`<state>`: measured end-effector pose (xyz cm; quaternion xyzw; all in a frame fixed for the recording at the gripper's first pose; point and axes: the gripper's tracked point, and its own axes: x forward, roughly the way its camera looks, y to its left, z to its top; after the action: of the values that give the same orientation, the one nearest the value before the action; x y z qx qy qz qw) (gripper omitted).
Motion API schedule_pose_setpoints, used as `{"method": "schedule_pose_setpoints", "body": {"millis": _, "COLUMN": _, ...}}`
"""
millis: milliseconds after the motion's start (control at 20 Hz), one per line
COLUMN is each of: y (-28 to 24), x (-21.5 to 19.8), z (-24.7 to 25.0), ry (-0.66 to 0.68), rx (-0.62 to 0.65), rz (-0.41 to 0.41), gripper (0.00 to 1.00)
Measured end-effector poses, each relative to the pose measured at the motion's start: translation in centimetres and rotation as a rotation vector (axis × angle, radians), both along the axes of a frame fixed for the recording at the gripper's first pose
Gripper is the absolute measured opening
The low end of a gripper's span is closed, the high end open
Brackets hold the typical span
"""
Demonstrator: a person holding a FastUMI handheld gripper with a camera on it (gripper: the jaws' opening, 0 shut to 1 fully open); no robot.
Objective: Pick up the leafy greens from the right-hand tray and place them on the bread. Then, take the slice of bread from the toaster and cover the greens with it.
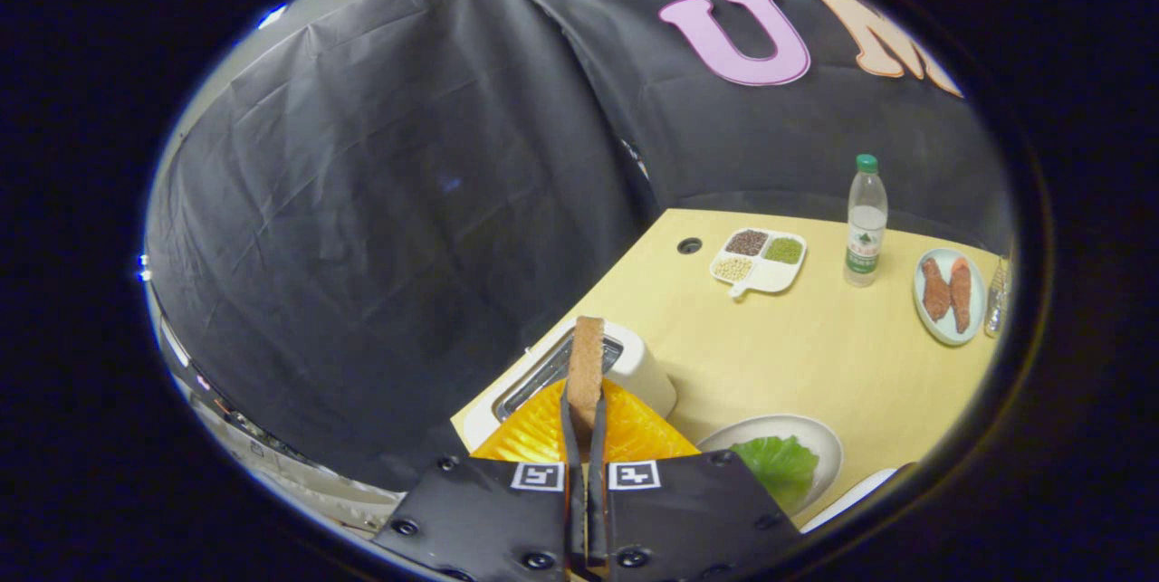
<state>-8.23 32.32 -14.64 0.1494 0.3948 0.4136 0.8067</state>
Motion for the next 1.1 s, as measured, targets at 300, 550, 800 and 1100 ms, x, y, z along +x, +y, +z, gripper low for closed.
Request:
{"method": "schedule_pose_setpoints", "body": {"millis": 300, "y": -3.5, "x": 0.7, "z": -3.3, "ry": 0.049, "rx": -0.037, "rz": -0.05, "gripper": 0.04}}
{"method": "schedule_pose_setpoints", "body": {"millis": 550, "y": -6.6, "x": 0.7, "z": -6.2, "ry": 0.09, "rx": -0.057, "rz": -0.105, "gripper": 0.04}}
{"method": "schedule_pose_setpoints", "body": {"millis": 800, "y": -8.6, "x": 0.3, "z": -9.3, "ry": 0.173, "rx": -0.05, "rz": -0.162, "gripper": 0.04}}
{"method": "schedule_pose_setpoints", "body": {"millis": 1100, "y": -9.9, "x": -1.2, "z": -12.9, "ry": 0.278, "rx": -0.045, "rz": -0.195, "gripper": 0.04}}
